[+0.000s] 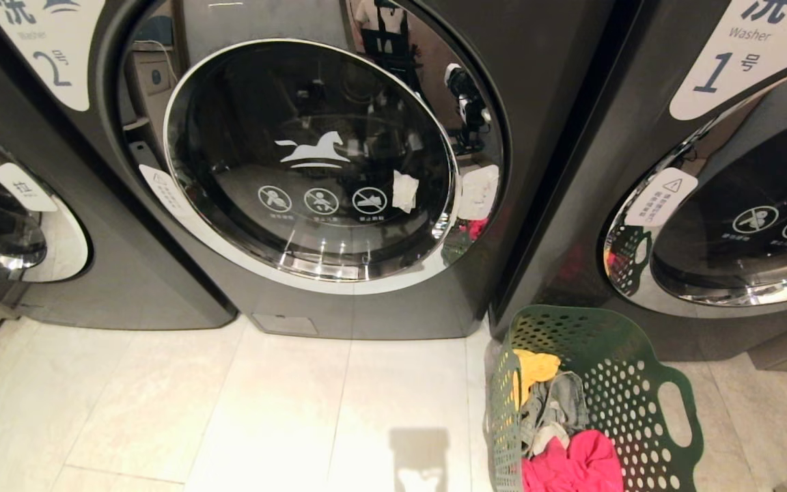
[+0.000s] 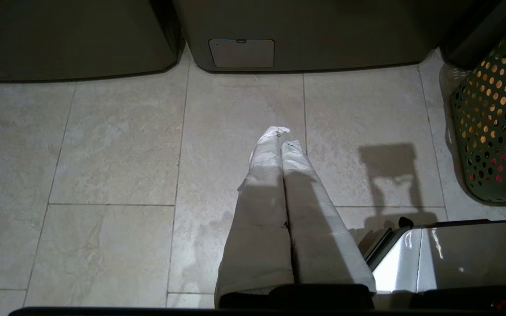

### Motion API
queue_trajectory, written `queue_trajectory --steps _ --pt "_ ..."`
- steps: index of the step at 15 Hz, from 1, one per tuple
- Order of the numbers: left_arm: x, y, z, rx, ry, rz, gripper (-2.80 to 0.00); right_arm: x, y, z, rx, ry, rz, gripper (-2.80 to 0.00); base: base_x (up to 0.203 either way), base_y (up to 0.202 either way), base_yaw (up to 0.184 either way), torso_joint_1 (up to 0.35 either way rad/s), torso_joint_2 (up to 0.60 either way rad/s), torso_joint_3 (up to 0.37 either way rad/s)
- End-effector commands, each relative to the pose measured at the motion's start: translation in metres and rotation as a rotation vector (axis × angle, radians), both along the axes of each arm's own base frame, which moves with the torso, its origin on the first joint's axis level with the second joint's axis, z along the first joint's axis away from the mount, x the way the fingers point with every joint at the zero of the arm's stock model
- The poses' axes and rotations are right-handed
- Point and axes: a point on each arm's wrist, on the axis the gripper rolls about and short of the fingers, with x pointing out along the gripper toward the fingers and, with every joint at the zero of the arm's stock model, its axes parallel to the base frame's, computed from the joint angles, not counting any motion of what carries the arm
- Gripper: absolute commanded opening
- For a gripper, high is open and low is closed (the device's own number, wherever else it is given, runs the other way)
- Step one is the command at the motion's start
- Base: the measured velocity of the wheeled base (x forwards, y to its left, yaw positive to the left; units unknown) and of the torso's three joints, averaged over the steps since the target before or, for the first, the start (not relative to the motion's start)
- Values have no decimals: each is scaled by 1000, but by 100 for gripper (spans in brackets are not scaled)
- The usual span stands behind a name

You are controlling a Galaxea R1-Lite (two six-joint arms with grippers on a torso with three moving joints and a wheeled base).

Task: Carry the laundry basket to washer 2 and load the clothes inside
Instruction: Open the lid of the washing machine

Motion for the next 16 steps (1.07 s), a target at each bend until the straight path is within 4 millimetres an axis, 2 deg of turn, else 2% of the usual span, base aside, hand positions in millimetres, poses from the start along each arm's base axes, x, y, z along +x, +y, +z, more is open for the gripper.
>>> queue_trajectory --steps 1,16 --pt "0 0 0 1 2 0 -280 0 0 0 0 3 0 -280 0 0 0 6 6 174" --pt "0 0 0 2 2 0 -280 0 0 0 0 3 -1 -280 0 0 0 3 2 199"
